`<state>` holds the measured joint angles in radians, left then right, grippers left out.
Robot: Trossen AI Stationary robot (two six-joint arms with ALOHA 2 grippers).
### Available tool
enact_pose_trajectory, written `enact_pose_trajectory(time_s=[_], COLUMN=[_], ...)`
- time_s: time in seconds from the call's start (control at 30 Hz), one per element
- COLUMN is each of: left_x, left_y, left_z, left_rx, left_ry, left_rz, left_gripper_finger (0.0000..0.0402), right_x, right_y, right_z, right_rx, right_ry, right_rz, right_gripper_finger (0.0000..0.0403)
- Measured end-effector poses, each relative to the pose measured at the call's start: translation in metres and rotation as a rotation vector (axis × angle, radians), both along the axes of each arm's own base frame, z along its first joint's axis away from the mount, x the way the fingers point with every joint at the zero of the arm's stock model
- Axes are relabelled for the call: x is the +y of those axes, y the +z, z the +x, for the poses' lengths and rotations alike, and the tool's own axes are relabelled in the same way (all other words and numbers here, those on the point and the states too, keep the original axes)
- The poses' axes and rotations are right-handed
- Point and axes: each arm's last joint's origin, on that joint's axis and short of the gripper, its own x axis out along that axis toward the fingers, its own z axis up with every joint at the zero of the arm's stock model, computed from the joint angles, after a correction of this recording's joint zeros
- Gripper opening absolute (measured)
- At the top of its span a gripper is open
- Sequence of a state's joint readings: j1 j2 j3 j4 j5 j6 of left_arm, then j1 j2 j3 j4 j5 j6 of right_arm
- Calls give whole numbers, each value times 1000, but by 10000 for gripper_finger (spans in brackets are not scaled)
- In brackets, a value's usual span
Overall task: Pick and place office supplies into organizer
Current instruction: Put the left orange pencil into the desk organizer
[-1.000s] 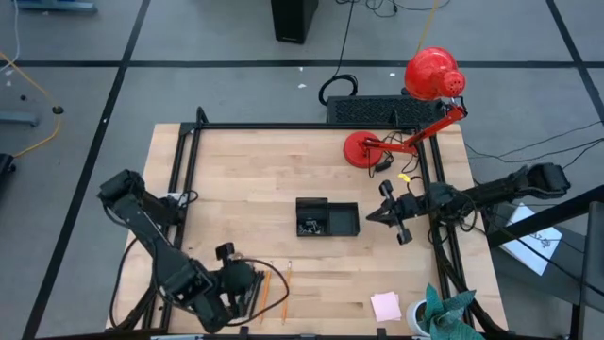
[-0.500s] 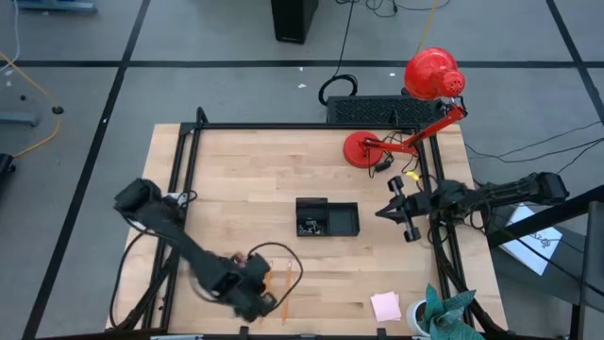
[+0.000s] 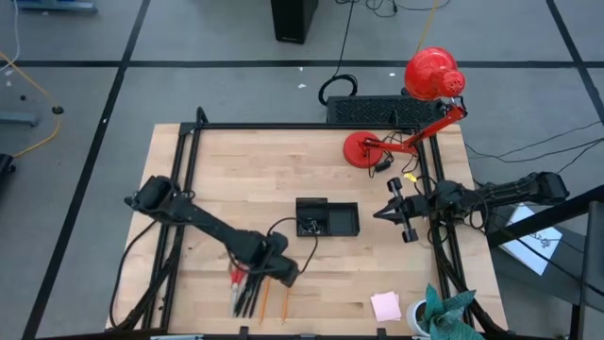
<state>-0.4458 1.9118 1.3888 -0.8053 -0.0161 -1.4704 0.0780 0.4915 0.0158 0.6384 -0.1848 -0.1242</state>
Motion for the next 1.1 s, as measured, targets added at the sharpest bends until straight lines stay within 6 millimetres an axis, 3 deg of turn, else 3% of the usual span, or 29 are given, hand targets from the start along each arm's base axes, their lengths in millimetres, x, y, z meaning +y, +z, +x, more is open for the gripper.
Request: enact_pose_trajectory(time_s=[0.23, 0.43, 0.87, 1.1], left_x=[10, 11, -4, -13], left_y=[0, -1, -2, -27], left_z=[3, 0, -9, -3], left_rx=[31, 74, 70, 103], left_ry=[29, 65, 61, 65], left_rz=[-41, -33, 9, 13], left_gripper_finger=[147, 179, 186, 186], right_x=[0, 0, 0, 0], right_y=[0, 0, 0, 0], right_z=[0, 0, 0, 0], right_rx=[-8, -4, 8, 11], right_ry=[-4, -2, 2, 4], right_rz=[-25, -15, 16, 29], right_gripper_finger=[0, 0, 0, 0])
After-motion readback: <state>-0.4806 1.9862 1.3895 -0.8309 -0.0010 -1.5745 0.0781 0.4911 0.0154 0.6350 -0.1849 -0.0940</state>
